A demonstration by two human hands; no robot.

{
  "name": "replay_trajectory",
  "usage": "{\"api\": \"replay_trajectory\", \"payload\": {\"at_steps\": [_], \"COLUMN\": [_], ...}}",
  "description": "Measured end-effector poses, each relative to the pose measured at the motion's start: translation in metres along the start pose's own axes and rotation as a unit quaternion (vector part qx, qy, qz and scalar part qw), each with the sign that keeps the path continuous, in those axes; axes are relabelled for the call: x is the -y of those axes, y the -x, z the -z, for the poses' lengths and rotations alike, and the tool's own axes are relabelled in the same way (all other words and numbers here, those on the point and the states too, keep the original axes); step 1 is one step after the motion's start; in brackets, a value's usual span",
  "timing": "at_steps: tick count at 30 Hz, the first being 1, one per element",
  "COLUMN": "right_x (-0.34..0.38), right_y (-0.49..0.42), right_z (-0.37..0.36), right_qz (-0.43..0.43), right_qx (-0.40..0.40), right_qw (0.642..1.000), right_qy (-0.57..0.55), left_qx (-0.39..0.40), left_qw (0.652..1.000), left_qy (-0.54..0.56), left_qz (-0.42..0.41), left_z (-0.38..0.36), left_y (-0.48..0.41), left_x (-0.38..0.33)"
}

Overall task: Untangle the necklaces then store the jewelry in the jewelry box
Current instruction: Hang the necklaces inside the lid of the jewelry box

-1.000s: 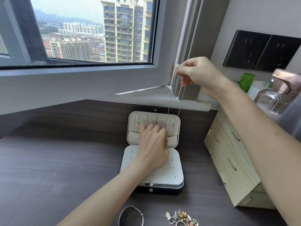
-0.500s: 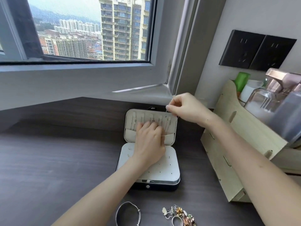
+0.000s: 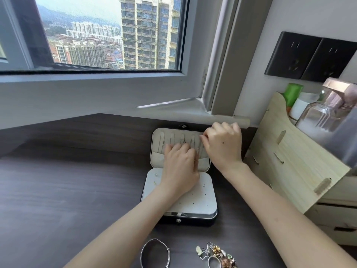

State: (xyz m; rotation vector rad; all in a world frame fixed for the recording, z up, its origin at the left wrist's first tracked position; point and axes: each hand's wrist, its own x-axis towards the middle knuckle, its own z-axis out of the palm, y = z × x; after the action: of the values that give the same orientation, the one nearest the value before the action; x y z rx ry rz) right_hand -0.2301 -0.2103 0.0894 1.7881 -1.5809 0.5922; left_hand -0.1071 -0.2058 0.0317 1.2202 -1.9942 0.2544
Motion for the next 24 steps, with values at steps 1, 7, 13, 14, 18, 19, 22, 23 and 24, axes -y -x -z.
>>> {"api": "replay_trajectory", "payload": {"at_steps": [1, 7, 13, 14, 18, 19, 22, 23, 24], "right_x": [0.0, 0.001, -0.005, -0.007, -0.011, -0.011, -0.008, -0.006, -0.004], "right_y": [0.001, 0.001, -0.008, -0.008, -0.005, -0.003, 0.004, 0.006, 0.007], "right_z": [-0.001, -0.005, -0.007, -0.006, 0.0, 0.001, -0.001, -0.003, -0.005], "right_qz": [-0.001, -0.048, -0.241, -0.271, -0.358, -0.359, -0.338, -0.329, -0.318], "right_qx": [-0.005, -0.057, 0.047, 0.073, 0.14, 0.151, 0.159, 0.15, 0.139], "right_qw": [1.0, 0.997, 0.95, 0.926, 0.755, 0.729, 0.732, 0.749, 0.767], "right_qy": [0.016, 0.029, -0.192, -0.254, -0.531, -0.563, -0.57, -0.556, -0.539], "left_qx": [-0.001, 0.0, -0.008, -0.008, -0.012, -0.013, -0.01, -0.007, -0.003], "left_qw": [1.0, 1.0, 1.0, 1.0, 1.0, 1.0, 1.0, 1.0, 1.0], "left_qy": [0.0, -0.004, -0.002, -0.001, -0.005, -0.005, -0.003, -0.003, -0.003], "left_qz": [-0.001, -0.003, -0.008, -0.008, -0.011, -0.011, -0.01, -0.01, -0.01], "left_z": [0.0, 0.0, 0.001, 0.001, 0.002, 0.001, 0.001, 0.001, 0.001], "left_y": [0.0, 0.0, 0.002, 0.002, 0.001, 0.001, 0.001, 0.001, 0.0], "left_x": [0.0, 0.0, 0.0, 0.0, 0.0, 0.0, 0.0, 0.0, 0.0]}}
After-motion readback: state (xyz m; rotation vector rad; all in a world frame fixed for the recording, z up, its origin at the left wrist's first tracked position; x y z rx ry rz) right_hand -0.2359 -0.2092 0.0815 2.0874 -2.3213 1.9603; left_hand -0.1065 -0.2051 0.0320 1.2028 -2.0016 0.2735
